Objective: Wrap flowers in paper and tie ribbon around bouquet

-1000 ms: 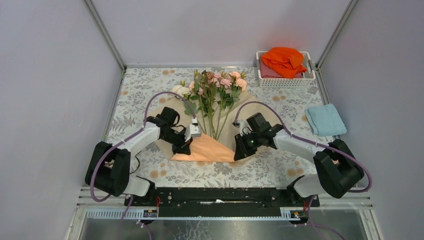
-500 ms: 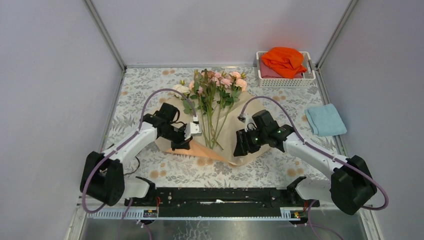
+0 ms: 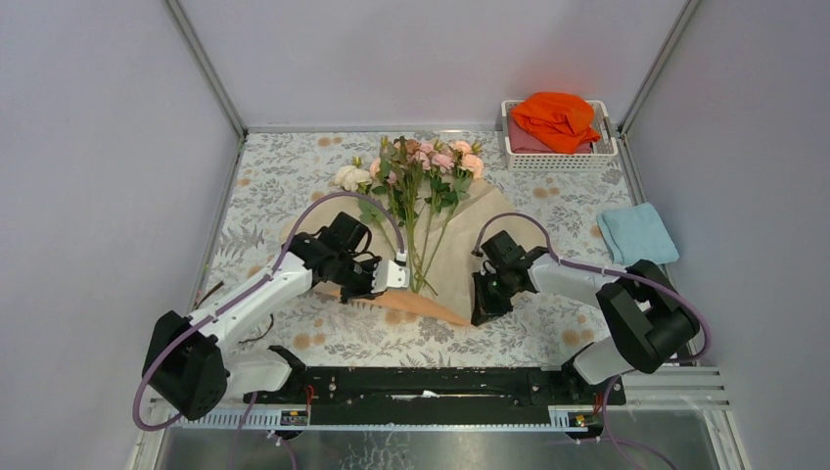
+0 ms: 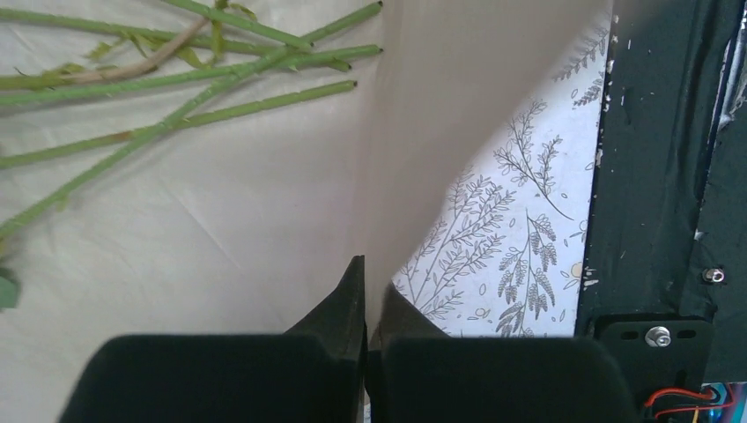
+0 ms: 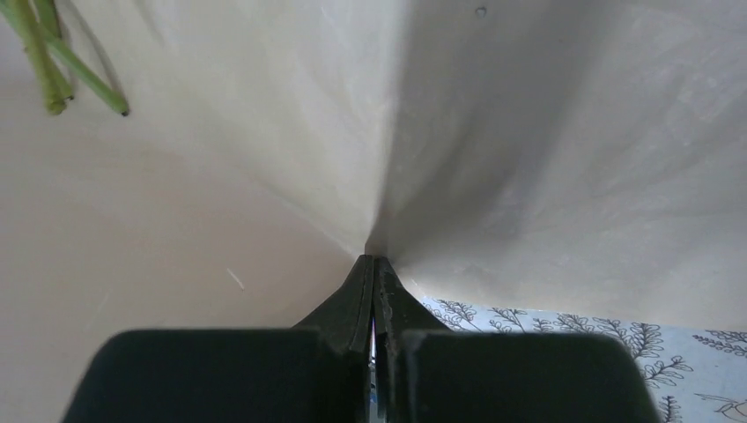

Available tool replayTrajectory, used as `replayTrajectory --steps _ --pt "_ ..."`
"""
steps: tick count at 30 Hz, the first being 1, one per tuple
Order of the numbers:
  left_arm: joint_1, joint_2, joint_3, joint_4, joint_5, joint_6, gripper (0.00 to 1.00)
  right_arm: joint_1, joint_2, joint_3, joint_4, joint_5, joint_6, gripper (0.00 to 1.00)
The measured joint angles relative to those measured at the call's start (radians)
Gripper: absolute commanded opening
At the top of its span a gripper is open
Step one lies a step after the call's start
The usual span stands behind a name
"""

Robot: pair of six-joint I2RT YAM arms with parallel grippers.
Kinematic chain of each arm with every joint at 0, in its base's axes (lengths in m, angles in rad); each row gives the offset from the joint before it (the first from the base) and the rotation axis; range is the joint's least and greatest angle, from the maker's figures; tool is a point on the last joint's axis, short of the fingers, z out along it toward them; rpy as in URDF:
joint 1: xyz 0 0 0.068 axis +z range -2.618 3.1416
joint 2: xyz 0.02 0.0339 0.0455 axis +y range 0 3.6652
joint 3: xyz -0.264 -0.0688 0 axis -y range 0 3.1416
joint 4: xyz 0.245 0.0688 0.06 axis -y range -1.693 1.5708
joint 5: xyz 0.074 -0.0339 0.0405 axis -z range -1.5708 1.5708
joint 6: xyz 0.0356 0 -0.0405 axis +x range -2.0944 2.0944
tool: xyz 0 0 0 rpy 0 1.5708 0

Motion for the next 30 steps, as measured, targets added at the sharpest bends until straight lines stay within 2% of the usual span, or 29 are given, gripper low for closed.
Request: replayTrajectory --steps 4,9,11,14,18,21,24,27,29,30 --pt "-0.022 -0.007 0.035 -0.008 -0.016 -0.002 0.0 -0.001 0.017 0.032 -0.037 0.028 -0.001 0.01" --pt "-0.024 -0.01 0.035 -0.016 -0.024 -0.008 0.0 -0.002 0.012 0.082 -0.12 0.07 -0.035 0.1" --pt "-0.024 -0.003 0.034 -0.015 -0.027 -0.018 0.0 -0.002 -0.012 0.111 -0.15 0.073 -0.064 0.2" --pt "-0.021 0.027 0.029 -0.008 -0.028 -0.042 0.0 -0.002 -0.117 0.138 -0.149 0.063 -0.125 0.4" --pt "0.008 0.086 0.028 0.001 -0.018 -0.076 0.0 0.011 -0.345 0.076 0.015 -0.043 -0.195 0.73" --pt "0.04 0.113 0.028 0.007 0.0 -0.09 0.0 0.072 -0.463 -0.027 0.183 -0.098 -0.229 0.81" --pt "0.064 0.124 0.028 0.011 0.019 -0.095 0.0 0.115 -0.446 -0.075 0.294 -0.12 -0.267 0.83" --pt "0.075 0.131 0.031 0.011 0.032 -0.096 0.0 0.128 -0.372 -0.115 0.4 -0.12 -0.28 0.77" --pt "0.08 0.135 0.032 0.011 0.038 -0.096 0.0 0.147 -0.309 -0.132 0.45 -0.121 -0.288 0.64" --pt "0.084 0.138 0.032 0.011 0.041 -0.096 0.0 0.154 -0.278 -0.137 0.467 -0.12 -0.292 0.52"
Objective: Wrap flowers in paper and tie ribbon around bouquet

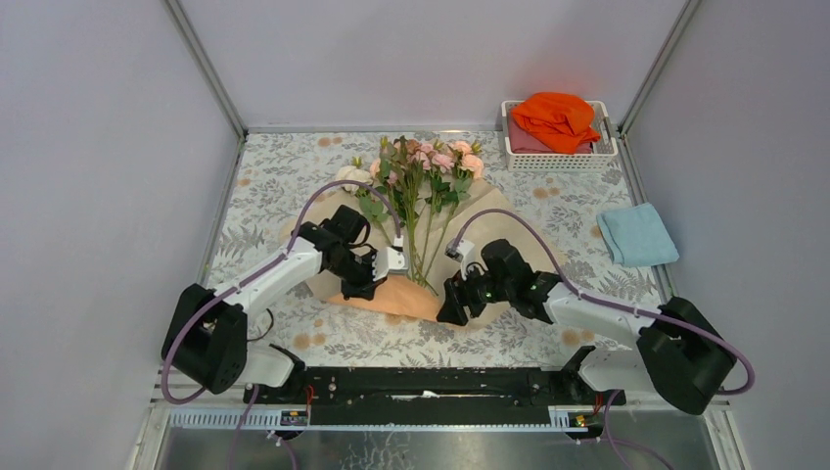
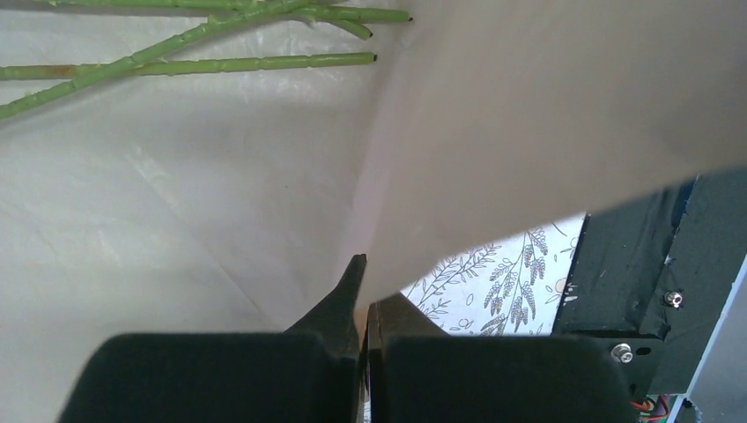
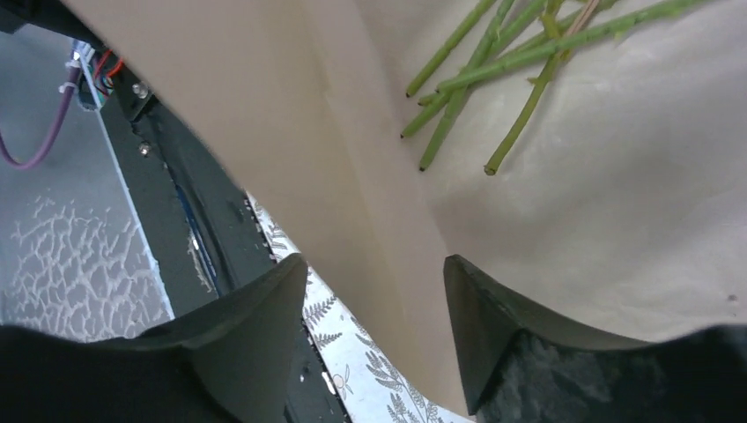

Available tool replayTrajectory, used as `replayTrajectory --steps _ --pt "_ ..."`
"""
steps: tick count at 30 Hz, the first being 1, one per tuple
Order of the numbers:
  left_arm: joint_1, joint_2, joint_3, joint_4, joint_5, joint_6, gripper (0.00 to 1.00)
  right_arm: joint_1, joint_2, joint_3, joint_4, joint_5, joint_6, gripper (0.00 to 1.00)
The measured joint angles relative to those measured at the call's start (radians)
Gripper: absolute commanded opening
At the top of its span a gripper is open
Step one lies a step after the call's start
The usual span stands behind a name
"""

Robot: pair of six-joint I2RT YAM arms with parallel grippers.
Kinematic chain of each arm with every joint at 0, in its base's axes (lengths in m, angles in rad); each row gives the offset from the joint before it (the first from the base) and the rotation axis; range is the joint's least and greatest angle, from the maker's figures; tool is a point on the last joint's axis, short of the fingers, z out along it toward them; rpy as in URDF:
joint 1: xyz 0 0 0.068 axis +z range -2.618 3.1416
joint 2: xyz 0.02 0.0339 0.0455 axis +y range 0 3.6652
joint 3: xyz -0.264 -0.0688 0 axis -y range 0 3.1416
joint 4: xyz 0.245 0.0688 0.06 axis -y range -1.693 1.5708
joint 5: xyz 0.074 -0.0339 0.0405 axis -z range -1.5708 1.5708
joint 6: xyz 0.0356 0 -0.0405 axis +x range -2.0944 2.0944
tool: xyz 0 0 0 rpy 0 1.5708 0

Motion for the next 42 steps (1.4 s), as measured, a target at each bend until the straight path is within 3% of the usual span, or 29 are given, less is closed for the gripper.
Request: replayTrajectory --steps 3,7,12,13,15,16,17,19,25,26,30,31,36,42 --pt "0.01 0.01 0.0 0.0 0.008 0.0 0.0 0.006 0.06 -0.004 0.026 0.013 -0.002 0.22" --pt "0.027 0.04 0.0 0.001 0.019 0.001 0.0 0.003 0.095 -0.002 0.059 0.04 0.021 0.0" --pt "0.055 0.097 0.007 0.017 0.023 0.0 0.0 -0.034 0.202 0.069 0.024 0.054 0.043 0.0" --pt "0.061 0.106 0.008 0.023 0.024 -0.002 0.07 -0.053 0.227 0.093 0.011 0.053 0.048 0.0" --pt "0.069 0.125 0.015 0.038 0.023 -0.009 0.6 -0.085 0.269 0.134 -0.003 0.051 0.054 0.0" --pt "0.071 0.136 0.022 0.042 0.013 -0.019 0.75 -0.098 0.299 0.163 -0.023 0.052 0.056 0.0" --pt "0.074 0.147 0.029 0.045 0.003 -0.026 0.84 -0.106 0.303 0.166 -0.024 0.052 0.056 0.0" --pt "0.085 0.168 0.05 0.044 -0.027 -0.06 0.91 -0.116 0.341 0.195 -0.056 0.052 0.058 0.0" --pt "0.136 0.154 0.164 0.047 -0.104 -0.17 0.9 -0.125 0.397 0.217 -0.117 0.055 0.089 0.0" --pt "0.141 0.134 0.18 0.051 -0.118 -0.188 0.85 -0.127 0.397 0.217 -0.12 0.056 0.095 0.0" --pt "0.114 0.027 0.195 0.055 -0.153 -0.246 0.44 -0.134 0.409 0.233 -0.135 0.075 0.115 0.0" --pt "0.089 0.0 0.191 0.058 -0.158 -0.251 0.42 -0.135 0.415 0.24 -0.14 0.082 0.118 0.0" --pt "-0.069 -0.082 0.07 0.143 -0.115 -0.274 0.36 -0.137 0.447 0.271 -0.154 0.092 0.122 0.0" --pt "-0.082 0.011 -0.093 0.307 -0.167 -0.285 0.36 -0.137 0.465 0.299 -0.178 0.11 0.122 0.0"
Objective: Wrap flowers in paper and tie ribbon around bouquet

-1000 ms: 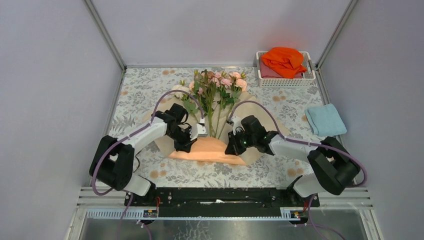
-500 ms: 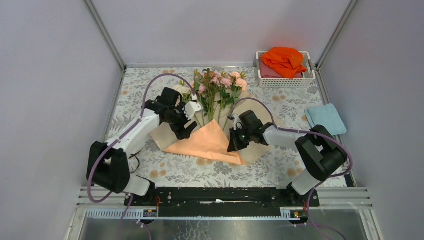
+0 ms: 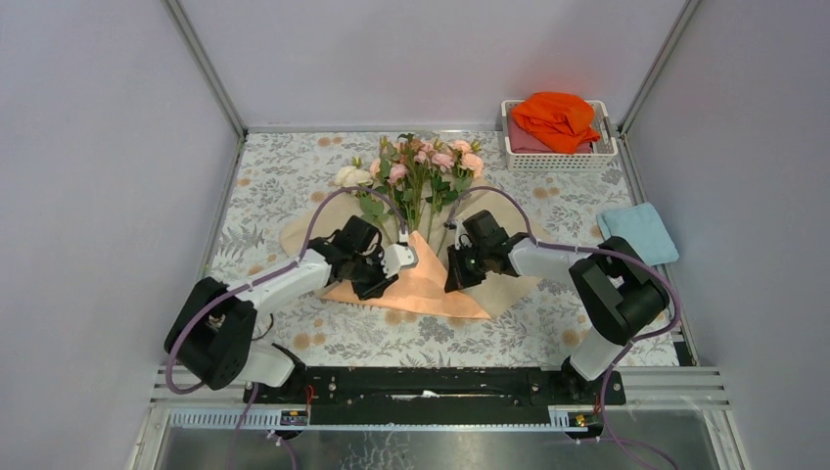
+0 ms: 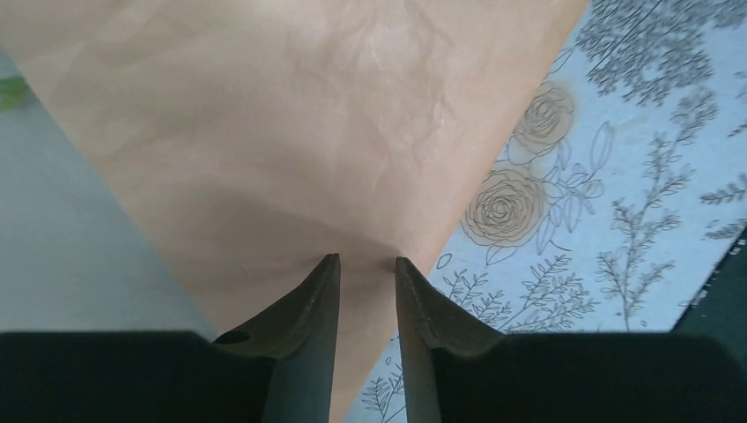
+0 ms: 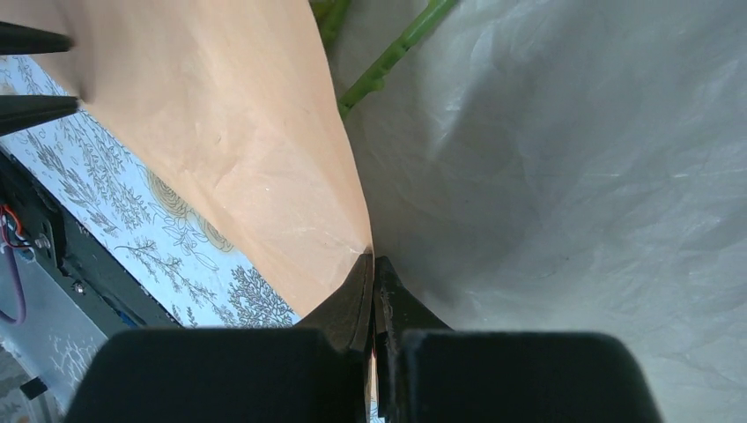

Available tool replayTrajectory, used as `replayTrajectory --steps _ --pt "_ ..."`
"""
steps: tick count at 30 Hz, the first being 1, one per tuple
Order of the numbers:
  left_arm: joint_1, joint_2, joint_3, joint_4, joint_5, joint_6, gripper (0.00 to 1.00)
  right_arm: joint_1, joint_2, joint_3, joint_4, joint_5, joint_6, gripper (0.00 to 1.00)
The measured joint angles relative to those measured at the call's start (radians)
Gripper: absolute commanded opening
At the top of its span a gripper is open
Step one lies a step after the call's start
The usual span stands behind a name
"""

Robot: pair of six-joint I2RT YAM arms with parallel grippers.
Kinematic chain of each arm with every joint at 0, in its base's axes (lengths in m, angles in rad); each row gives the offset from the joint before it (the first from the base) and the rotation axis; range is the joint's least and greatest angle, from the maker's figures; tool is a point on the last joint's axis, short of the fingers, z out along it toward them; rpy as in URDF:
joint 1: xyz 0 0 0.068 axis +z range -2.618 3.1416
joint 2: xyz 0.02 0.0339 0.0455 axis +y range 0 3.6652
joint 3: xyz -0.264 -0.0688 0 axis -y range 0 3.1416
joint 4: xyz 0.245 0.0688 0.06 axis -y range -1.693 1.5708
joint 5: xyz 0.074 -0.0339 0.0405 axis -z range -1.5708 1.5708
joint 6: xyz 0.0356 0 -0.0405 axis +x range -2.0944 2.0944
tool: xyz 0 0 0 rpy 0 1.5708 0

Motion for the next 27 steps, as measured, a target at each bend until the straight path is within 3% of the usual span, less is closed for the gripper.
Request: replayTrajectory --steps 2,7,9,12,16,18,22,27 --pt "0.001 0.024 -0.038 0.042 -0.021 0.0 0.35 0.0 0.001 0.005 -0.006 0.003 0.0 0.05" --pt "0.001 0.065 -0.087 0.112 -0.051 0.007 0.36 0.0 0.002 0.04 -0.078 0.045 -0.006 0.3" --pt "0.001 0.066 -0.095 0.13 -0.058 0.013 0.36 0.0 0.002 0.083 -0.144 0.1 -0.013 0.31" --pt "0.001 0.066 -0.098 0.138 -0.06 0.014 0.36 0.009 -0.025 0.129 -0.207 0.196 -0.018 0.28" --pt "0.001 0.066 -0.099 0.146 -0.06 0.014 0.36 0.075 -0.162 0.121 -0.226 0.255 0.018 0.11" --pt "0.001 0.068 -0.099 0.149 -0.06 0.014 0.36 0.114 -0.217 0.072 -0.109 0.18 0.088 0.01" --pt "0.001 0.068 -0.099 0.151 -0.059 0.014 0.35 0.135 -0.146 -0.053 0.161 0.029 0.258 0.0" --pt "0.004 0.068 -0.1 0.15 -0.059 0.015 0.36 0.117 0.016 -0.145 0.299 -0.055 0.385 0.0"
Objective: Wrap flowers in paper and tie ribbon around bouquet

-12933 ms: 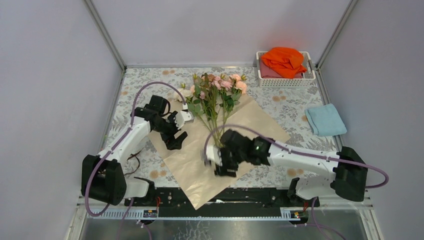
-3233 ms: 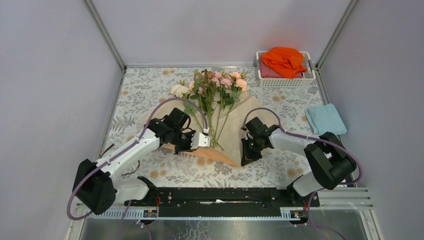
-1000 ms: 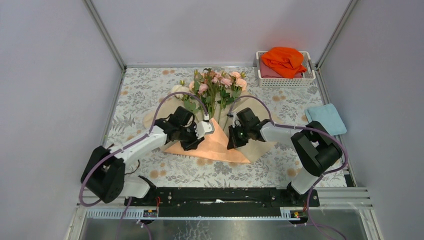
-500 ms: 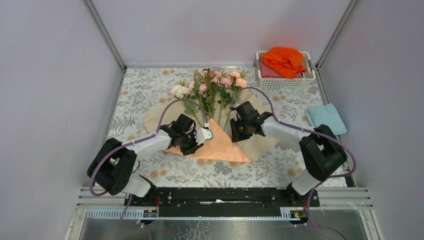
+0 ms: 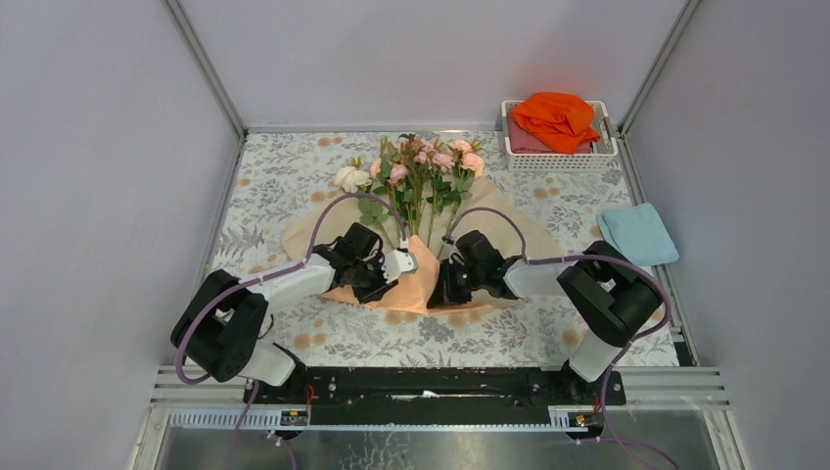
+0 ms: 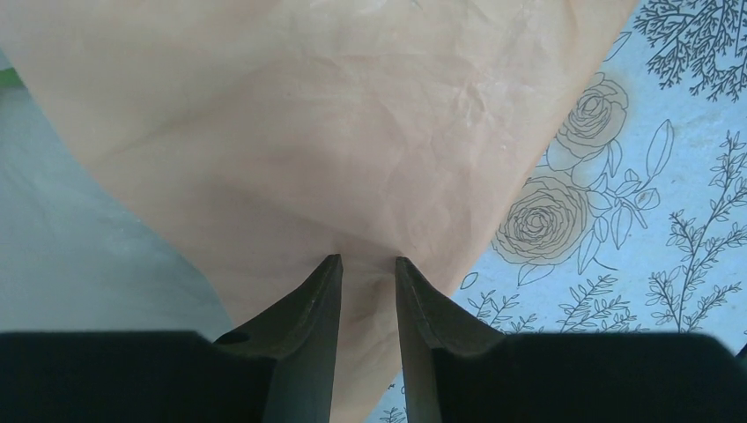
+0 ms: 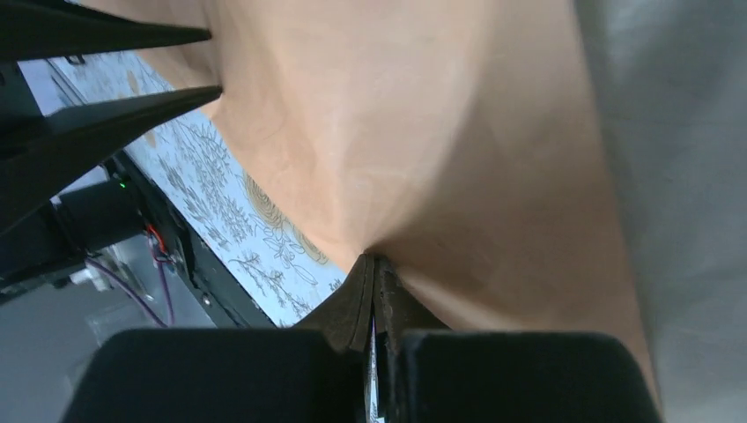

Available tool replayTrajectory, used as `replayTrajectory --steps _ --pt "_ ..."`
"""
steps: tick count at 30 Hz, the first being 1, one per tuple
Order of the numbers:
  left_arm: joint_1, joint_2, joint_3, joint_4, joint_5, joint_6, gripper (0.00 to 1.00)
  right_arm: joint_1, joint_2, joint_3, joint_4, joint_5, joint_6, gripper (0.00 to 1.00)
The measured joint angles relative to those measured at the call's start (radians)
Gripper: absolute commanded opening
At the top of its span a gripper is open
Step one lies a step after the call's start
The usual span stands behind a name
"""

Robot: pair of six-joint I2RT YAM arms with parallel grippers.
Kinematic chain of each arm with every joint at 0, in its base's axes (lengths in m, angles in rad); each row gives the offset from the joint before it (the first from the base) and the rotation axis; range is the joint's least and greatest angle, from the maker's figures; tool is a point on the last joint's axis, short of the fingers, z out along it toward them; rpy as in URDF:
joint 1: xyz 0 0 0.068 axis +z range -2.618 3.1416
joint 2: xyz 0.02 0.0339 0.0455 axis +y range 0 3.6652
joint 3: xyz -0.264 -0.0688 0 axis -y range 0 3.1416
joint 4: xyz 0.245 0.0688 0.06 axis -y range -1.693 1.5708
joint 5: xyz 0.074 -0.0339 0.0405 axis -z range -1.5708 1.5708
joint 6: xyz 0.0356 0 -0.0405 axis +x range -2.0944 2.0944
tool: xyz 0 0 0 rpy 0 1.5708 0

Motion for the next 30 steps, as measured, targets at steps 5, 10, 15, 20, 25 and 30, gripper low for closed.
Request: replayTrajectory --steps 5,10,15,20,25,30 --pt "0.051 0.0 0.0 -0.003 0.021 0.031 0.35 -0.061 -0.019 -0.064 0.054 -0.025 0.044 0.0" --pt "0.152 -0.007 -0.007 -0.016 0.023 0.092 0.35 -0.109 -0.094 -0.136 0.032 -0.025 0.041 0.0" --pt "0.233 -0.084 -0.068 -0.029 0.005 0.18 0.35 -0.13 -0.164 -0.16 -0.06 0.001 0.005 0.0" --pt "0.33 -0.163 -0.108 -0.098 -0.076 0.276 0.35 -0.135 -0.207 -0.16 -0.148 0.024 -0.033 0.0" --pt "0.427 -0.217 -0.114 -0.244 -0.183 0.341 0.36 -0.136 -0.216 -0.149 -0.193 0.032 -0.056 0.0" --pt "0.444 -0.206 0.09 -0.447 -0.24 0.275 0.32 -0.136 -0.216 -0.135 -0.226 0.034 -0.077 0.0"
